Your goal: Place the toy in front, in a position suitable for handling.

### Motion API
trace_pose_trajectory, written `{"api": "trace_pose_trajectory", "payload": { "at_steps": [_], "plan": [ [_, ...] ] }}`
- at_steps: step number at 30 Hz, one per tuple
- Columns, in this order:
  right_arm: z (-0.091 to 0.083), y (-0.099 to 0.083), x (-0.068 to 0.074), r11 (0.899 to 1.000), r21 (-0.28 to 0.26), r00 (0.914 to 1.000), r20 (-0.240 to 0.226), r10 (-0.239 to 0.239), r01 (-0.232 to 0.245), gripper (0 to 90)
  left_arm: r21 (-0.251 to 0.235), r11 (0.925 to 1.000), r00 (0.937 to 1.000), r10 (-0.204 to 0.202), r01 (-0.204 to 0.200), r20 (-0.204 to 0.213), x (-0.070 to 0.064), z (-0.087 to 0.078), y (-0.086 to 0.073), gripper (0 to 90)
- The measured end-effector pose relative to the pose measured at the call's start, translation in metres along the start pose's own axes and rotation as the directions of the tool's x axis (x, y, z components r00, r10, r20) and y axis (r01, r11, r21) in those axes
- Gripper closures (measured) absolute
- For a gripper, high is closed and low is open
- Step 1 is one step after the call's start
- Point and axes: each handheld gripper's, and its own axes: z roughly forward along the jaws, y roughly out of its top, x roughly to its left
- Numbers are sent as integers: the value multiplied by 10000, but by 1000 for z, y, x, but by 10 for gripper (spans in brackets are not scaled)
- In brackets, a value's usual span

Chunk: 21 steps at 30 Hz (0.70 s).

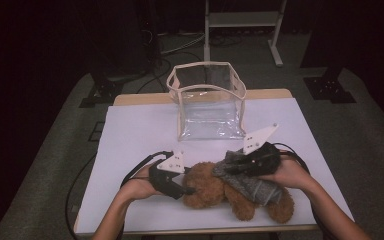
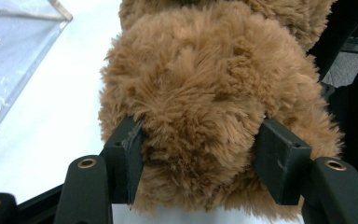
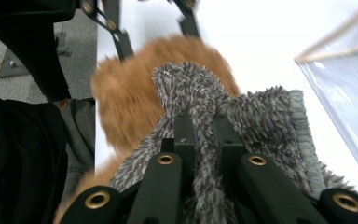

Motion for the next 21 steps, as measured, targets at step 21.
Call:
{"api": "trace_pose_trajectory", "payload": {
  "at_steps": [21],
  "plan": [
    [30, 22, 12, 9991, -53, 9962, -752, -433, 430, 822, -420, 9991, 10000, -4, 7, 70, -1, 0, -2, 406]
  ]
}}
